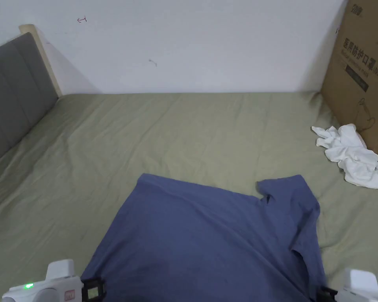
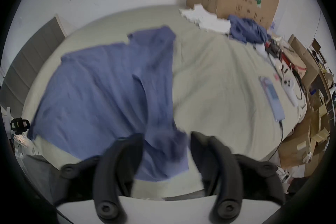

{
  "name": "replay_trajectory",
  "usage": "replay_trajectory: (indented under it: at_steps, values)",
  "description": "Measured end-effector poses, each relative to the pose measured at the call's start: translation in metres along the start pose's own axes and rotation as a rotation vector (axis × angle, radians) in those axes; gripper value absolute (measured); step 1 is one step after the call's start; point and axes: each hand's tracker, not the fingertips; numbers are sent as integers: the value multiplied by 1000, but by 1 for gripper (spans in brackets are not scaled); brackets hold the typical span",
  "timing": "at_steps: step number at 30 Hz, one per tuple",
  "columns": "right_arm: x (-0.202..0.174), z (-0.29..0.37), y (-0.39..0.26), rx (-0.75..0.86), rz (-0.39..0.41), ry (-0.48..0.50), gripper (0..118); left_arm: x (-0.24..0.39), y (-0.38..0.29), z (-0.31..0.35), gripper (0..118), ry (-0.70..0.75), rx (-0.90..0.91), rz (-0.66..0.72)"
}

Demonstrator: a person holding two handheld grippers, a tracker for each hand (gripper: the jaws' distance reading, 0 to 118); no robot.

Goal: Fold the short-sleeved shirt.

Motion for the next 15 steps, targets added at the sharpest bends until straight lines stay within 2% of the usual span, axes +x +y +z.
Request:
replay_trajectory:
  at_steps: [1,2,7,12,15]
  values:
    - [-2,12,8,35,0,6,84,7,6,10,99,-16,46,-5]
    - [-4,24,20,84,9,12,85,16,14,23,99,-36,97,-28]
    - [-13,82,69,351,38,34,85,62,50,86,99,-86,318,-106]
    - [-18,120,97,566,36,14,85,87,74,123,98,-119,533,-141]
    - [-28,141,105,630,49,-37,84,104,79,133,82,-106,632,-162]
